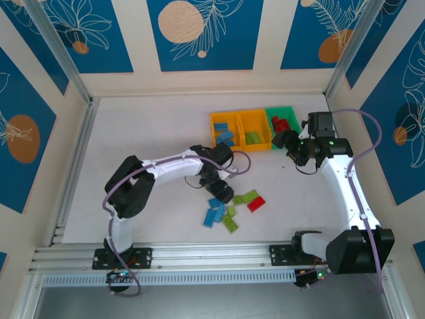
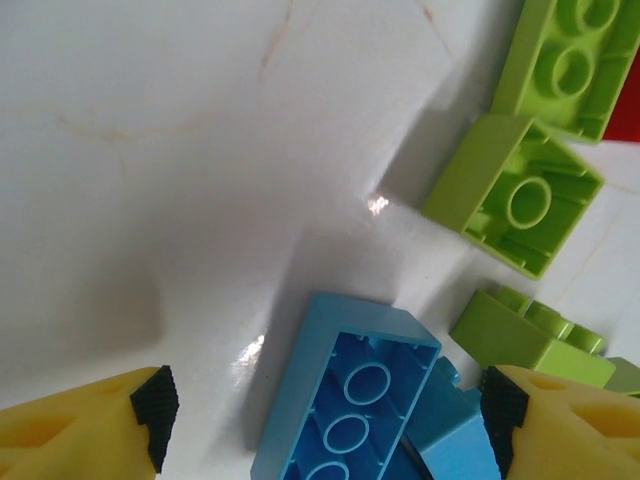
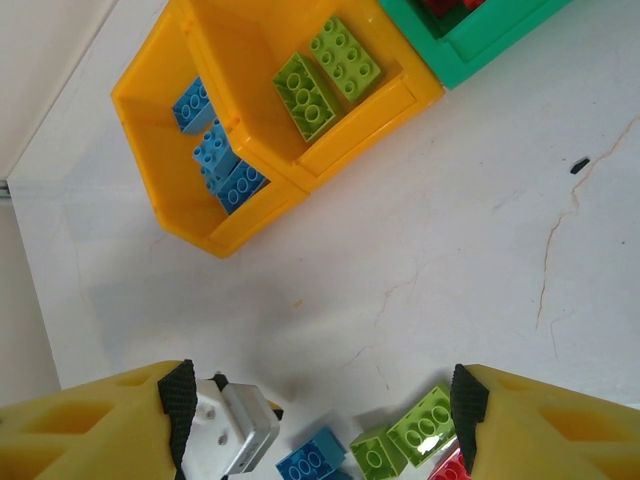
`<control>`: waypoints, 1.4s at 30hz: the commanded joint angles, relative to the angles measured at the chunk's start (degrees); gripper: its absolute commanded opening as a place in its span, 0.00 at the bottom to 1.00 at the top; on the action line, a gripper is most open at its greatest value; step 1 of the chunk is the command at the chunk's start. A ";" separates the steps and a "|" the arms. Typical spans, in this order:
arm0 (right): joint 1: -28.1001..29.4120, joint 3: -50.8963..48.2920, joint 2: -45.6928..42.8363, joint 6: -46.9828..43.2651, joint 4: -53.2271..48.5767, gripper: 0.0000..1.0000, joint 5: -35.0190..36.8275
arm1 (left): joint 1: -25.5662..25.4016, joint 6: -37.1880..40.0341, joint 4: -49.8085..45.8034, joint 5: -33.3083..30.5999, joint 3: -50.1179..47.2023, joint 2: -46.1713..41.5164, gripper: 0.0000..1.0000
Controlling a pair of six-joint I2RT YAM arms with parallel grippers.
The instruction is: Sort the legos into containers by color
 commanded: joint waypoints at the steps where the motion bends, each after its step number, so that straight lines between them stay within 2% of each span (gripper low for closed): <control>1: 0.78 0.07 0.94 -0.94 -0.59 0.71 0.07 | -0.10 -0.11 -2.97 2.24 1.17 1.71 0.81; 5: 1.50 0.13 1.57 -0.70 -0.62 0.71 0.16 | -0.04 -0.72 -1.73 -0.88 0.65 2.90 0.78; 8: 2.02 0.34 1.72 -0.79 -0.85 0.71 0.58 | -0.06 -1.30 -0.74 -5.48 -0.73 2.01 0.67; 13: 2.38 0.60 1.75 -0.57 -0.95 0.71 0.87 | 0.57 -1.26 0.49 -11.47 -4.45 -0.42 0.55; 16: 2.77 0.86 1.92 -0.22 -0.74 0.71 0.87 | 1.25 -1.69 1.65 -11.90 -6.74 -2.01 0.47; 19: 3.58 1.50 2.19 0.18 -1.11 0.71 0.87 | 1.35 -1.84 2.80 -12.65 -7.83 -3.65 0.35; 22: 4.85 2.69 2.08 0.29 -2.08 0.71 1.08 | 1.35 -2.56 4.01 -11.07 -6.84 -7.37 0.33; 25: 6.34 3.98 1.60 0.82 -2.80 0.71 1.99 | 1.42 -3.31 6.22 -12.43 -2.90 -11.68 0.29; 28: 7.98 3.63 1.14 2.37 -1.21 0.71 2.72 | 2.45 -2.24 8.93 -18.80 3.73 -10.76 0.28; 30: 8.91 3.49 1.36 3.28 -0.33 0.71 3.05 | 4.46 -1.39 10.90 -21.42 8.08 -7.73 0.25; 32: 9.78 3.73 1.70 3.69 -0.35 0.71 3.30 | 7.41 -1.18 12.79 -21.71 13.36 -3.54 0.22; 36: 11.07 3.29 1.67 3.78 -0.78 0.71 4.47 | 10.89 -0.53 15.12 -21.23 24.46 5.18 0.23; 40: 11.32 2.68 1.03 3.86 -1.14 0.71 4.66 | 13.11 -1.08 14.71 -20.15 36.25 13.45 0.28; 42: 11.49 2.47 0.75 4.12 -1.44 0.71 4.85 | 13.70 -1.14 13.19 -20.21 41.67 16.53 0.34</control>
